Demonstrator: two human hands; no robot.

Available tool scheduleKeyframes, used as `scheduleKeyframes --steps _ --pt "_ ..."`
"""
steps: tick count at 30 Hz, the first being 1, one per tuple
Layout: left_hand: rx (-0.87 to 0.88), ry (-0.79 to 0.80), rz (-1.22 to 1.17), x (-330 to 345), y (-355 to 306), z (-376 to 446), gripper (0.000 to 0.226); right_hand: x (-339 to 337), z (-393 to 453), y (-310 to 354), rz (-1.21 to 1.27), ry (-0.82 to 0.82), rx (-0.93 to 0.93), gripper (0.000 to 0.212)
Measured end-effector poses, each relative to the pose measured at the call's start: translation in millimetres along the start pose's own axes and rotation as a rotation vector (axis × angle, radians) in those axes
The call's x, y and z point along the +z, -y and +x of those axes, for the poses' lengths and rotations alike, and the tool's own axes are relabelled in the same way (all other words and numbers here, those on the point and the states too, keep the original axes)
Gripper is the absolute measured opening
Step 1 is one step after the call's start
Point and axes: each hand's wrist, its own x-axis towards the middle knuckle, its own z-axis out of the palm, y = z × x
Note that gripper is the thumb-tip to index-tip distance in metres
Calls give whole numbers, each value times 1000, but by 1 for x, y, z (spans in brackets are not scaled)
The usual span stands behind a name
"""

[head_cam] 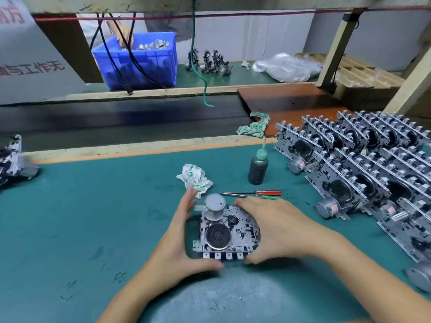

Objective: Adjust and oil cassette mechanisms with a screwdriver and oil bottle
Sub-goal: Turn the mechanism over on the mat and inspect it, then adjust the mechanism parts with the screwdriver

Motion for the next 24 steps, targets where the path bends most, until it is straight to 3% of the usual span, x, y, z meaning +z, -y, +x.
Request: scheduleKeyframes --steps 2,5,7,9,11,12,15,17,20,21,24 --pt "-87 -1 -315 -5 -5 7 128 -7 -1 -2 355 66 25 78" --pt "-200 208 -698 -8 -18 13 130 -11 -4 7 1202 330 -123 50" --pt "-259 368 -947 -4 -28 20 115 -5 -1 18 1515 517 -247 59" --pt "-296 439 -1194 4 -32 26 99 5 7 27 1634 617 -293 83" --pt "-251 416 -1301 6 -34 30 104 13 15 25 1507 525 -171 99" --pt "-207 380 -1336 4 -32 30 104 12 18 21 1349 443 -100 90" --pt "-211 293 -1412 -1 -21 30 102 6 24 7 1022 199 -12 36" --pt "-227 189 -1395 -6 -12 34 94 2 26 -1 879 -16 104 31" --pt "-256 -18 -1349 -6 -6 40 87 7 32 -11 354 -439 264 17" --pt "-275 -40 -1353 -5 -4 41 87 10 34 -12 210 -466 263 14" --pt "-383 -31 -1384 1 1 41 89 24 40 -12 -7 -312 219 19"
